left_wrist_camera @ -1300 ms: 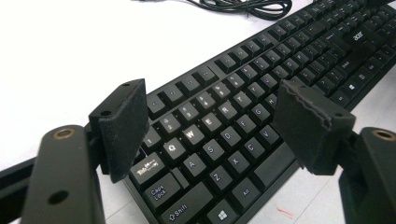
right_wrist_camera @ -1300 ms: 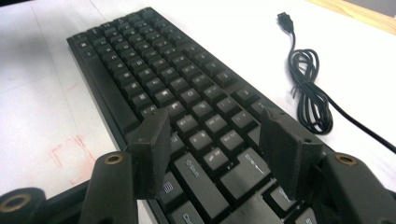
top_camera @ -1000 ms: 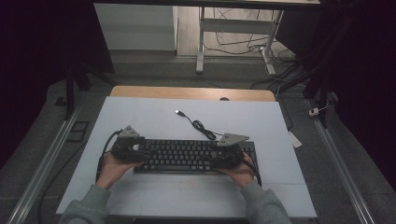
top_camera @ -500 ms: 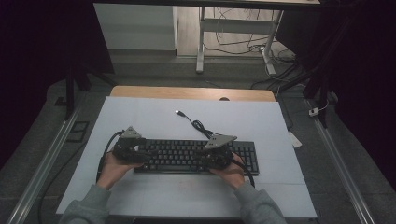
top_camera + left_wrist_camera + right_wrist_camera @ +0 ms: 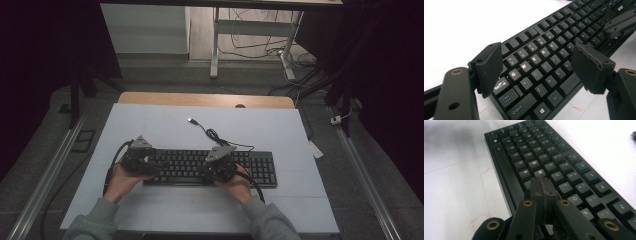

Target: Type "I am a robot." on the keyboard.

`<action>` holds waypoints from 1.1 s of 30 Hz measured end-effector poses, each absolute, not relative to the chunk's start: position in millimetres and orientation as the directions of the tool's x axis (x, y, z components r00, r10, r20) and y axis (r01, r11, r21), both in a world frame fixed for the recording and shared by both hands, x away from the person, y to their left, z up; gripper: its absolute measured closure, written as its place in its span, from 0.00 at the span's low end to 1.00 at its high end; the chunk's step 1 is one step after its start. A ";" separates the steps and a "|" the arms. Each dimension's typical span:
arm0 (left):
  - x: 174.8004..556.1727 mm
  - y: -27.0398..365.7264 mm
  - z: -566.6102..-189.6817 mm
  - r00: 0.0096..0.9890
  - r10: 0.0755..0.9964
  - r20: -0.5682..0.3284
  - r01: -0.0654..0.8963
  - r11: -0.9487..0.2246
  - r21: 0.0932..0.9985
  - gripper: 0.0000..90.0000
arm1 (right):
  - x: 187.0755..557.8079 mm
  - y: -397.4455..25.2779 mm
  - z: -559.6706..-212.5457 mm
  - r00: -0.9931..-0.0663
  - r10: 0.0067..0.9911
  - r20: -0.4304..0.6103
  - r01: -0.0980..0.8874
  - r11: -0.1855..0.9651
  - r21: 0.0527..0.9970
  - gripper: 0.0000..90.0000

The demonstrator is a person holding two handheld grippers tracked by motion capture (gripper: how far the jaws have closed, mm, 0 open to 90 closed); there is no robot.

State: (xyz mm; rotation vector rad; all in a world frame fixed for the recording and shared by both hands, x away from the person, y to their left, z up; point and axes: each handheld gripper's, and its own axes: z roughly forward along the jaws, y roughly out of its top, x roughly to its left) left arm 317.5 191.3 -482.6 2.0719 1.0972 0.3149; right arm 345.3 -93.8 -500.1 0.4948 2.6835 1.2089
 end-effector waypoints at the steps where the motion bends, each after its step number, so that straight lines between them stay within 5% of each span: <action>1: 317.5 191.4 -482.6 0.601 0.790 -0.125 0.603 -0.345 0.719 0.28 | 345.7 -91.9 -501.8 -0.935 0.356 -0.007 0.231 0.622 0.748 1.00; 33: 316.1 190.3 -481.2 0.610 0.786 -0.105 0.591 -0.362 0.721 0.28 | 345.8 -79.0 -516.1 -0.927 0.370 -0.062 0.213 0.655 0.725 1.00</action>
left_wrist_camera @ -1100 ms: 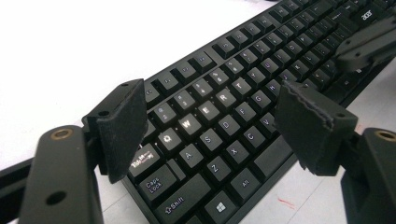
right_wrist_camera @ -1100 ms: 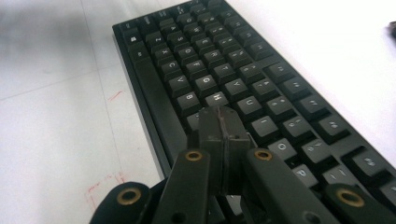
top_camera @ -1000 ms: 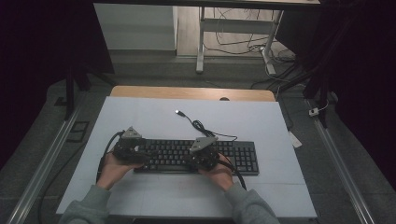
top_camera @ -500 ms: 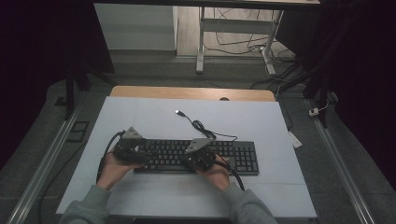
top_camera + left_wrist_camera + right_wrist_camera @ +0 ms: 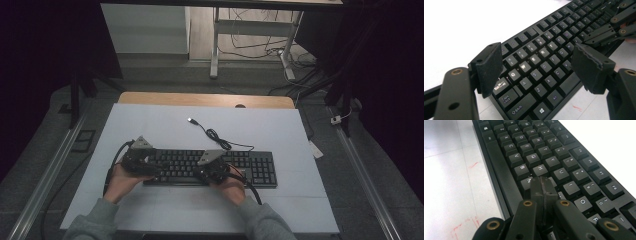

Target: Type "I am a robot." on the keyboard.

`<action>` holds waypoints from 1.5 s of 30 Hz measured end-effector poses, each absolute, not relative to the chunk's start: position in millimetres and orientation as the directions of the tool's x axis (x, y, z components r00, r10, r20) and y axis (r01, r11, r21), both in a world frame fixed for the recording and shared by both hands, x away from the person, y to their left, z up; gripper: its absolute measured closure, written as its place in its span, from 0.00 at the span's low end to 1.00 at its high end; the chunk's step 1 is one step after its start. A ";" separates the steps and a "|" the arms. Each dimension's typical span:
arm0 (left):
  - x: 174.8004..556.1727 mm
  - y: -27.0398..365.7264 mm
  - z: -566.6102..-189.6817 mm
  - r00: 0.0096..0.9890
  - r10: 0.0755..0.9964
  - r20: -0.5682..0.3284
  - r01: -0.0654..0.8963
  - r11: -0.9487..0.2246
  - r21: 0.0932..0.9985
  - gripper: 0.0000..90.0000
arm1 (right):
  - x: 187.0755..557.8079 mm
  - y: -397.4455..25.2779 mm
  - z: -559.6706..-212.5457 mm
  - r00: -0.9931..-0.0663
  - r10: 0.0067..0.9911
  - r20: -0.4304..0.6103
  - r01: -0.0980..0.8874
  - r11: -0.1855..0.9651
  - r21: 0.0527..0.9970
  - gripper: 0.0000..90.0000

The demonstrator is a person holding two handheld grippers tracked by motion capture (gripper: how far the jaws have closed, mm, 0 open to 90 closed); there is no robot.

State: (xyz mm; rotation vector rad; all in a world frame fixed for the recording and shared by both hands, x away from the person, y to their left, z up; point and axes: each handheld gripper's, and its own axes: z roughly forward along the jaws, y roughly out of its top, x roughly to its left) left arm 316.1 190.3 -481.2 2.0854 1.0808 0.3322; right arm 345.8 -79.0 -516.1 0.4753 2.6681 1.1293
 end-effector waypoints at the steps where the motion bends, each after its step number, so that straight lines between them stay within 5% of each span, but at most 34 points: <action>1: 316.0 190.5 -481.0 0.609 0.786 -0.104 0.590 -0.362 0.722 0.28 | 345.9 -79.6 -515.3 -0.927 0.371 -0.052 0.217 0.647 0.731 1.00; 26: 316.0 189.5 -482.1 0.608 0.788 -0.100 0.595 -0.369 0.714 0.28 | 341.9 -137.1 -502.6 -0.883 0.467 -0.038 0.263 0.561 0.785 1.00; 37: 316.0 190.8 -481.6 0.611 0.786 -0.099 0.588 -0.366 0.722 0.28 | 336.1 -183.5 -499.8 -0.843 0.538 -0.013 0.322 0.522 0.790 0.67; 45: 316.1 191.8 -481.8 0.612 0.785 -0.101 0.589 -0.366 0.720 0.28 | 329.8 -209.3 -499.3 -0.816 0.578 -0.010 0.335 0.487 0.806 0.58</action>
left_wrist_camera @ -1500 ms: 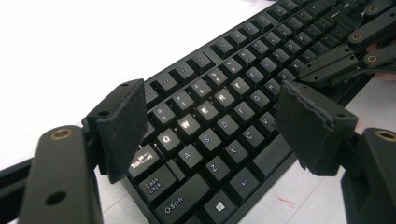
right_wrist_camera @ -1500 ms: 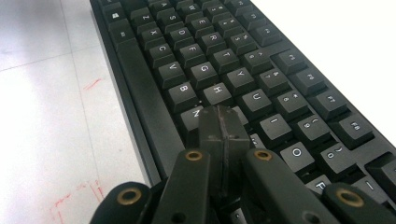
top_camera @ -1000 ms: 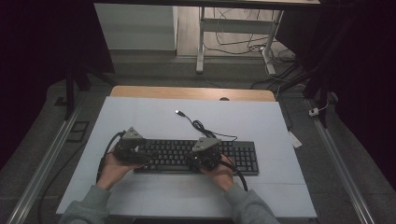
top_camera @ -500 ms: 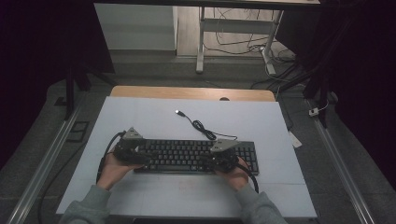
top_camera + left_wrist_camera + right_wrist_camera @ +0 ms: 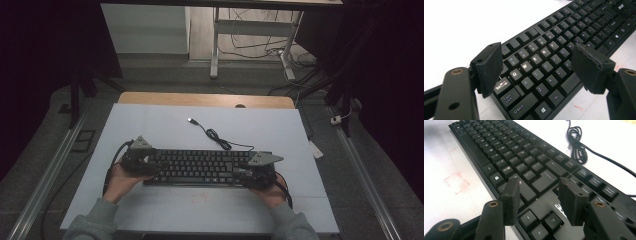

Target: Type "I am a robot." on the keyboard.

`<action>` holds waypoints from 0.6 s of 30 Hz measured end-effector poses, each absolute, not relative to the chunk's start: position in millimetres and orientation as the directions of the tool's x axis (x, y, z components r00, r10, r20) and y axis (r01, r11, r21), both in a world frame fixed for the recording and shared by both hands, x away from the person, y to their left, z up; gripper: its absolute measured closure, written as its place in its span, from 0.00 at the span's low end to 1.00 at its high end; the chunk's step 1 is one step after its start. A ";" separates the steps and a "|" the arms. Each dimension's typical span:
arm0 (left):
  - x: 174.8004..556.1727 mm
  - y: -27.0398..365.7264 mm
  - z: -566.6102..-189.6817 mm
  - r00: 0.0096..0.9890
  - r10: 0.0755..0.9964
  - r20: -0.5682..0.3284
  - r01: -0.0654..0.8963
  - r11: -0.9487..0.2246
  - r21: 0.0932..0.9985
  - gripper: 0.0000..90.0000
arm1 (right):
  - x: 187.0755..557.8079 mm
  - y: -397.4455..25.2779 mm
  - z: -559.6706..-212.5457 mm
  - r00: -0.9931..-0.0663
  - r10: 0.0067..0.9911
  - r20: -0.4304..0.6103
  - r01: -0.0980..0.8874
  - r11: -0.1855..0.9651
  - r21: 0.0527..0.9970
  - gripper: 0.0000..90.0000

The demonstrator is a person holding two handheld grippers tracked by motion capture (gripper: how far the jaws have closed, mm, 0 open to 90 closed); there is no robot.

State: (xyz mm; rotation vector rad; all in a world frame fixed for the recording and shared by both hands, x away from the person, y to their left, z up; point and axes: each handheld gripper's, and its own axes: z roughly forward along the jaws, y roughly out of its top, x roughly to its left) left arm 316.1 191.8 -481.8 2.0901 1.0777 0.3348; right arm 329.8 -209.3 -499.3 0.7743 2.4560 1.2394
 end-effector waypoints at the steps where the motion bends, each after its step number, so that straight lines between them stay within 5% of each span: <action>1: 316.1 192.4 -481.8 0.614 0.783 -0.102 0.588 -0.367 0.721 0.28 | 329.2 -212.1 -498.7 -0.812 0.584 -0.017 0.336 0.490 0.804 0.57; 18: 310.2 193.2 -476.9 0.639 0.758 -0.132 0.574 -0.355 0.738 0.33 | 327.1 -229.7 -497.2 -0.803 0.595 -0.024 0.334 0.483 0.809 0.54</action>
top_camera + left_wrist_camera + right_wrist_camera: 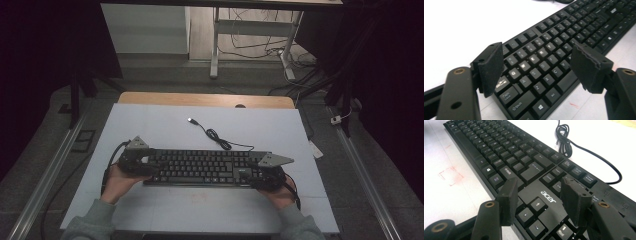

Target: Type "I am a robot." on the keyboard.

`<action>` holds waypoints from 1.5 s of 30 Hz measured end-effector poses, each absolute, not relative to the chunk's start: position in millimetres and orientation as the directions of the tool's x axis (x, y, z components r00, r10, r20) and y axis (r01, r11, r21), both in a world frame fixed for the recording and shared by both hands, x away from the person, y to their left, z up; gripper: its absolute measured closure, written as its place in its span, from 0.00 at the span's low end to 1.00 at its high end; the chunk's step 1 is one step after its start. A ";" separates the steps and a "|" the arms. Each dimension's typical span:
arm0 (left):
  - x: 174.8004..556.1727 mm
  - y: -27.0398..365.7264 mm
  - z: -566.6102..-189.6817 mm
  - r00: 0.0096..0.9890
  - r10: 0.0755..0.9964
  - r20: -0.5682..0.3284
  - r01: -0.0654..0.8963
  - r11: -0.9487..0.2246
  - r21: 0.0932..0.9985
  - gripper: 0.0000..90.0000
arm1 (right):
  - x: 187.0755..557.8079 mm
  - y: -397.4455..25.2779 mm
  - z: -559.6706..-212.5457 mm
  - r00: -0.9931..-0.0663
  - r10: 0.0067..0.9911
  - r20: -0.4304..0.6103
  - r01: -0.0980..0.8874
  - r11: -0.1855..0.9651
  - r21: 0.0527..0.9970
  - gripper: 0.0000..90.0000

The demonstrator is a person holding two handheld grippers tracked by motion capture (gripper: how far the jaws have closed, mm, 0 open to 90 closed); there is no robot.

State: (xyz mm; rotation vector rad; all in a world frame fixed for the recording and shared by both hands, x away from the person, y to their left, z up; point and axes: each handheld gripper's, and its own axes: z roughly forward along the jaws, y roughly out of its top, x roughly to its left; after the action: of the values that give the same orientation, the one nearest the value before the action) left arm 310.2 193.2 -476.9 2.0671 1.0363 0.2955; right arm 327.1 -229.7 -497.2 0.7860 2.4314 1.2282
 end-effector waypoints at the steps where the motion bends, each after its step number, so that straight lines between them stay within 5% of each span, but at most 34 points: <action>1: 309.6 191.2 -476.5 0.649 0.748 -0.140 0.571 -0.356 0.740 0.34 | 327.1 -228.8 -497.6 -0.804 0.595 -0.023 0.334 0.483 0.809 0.54; 12: 303.4 171.9 -474.6 0.725 0.665 -0.177 0.542 -0.394 0.742 0.50 | 327.0 -226.9 -496.8 -0.812 0.583 -0.022 0.330 0.492 0.806 0.54; 22: 302.6 153.8 -486.5 0.770 0.622 -0.142 0.529 -0.497 0.688 0.98 | 328.5 -227.5 -497.6 -0.811 0.585 -0.021 0.334 0.491 0.804 0.54; 45: 306.0 134.3 -510.0 0.778 0.621 -0.094 0.532 -0.571 0.625 0.99 | 329.6 -227.2 -499.0 -0.810 0.586 -0.023 0.337 0.497 0.799 0.53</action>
State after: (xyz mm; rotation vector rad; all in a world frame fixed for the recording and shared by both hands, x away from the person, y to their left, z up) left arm 306.0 134.3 -510.0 2.3132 0.8533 0.1780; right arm 329.6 -227.2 -499.0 0.7793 2.4526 1.2139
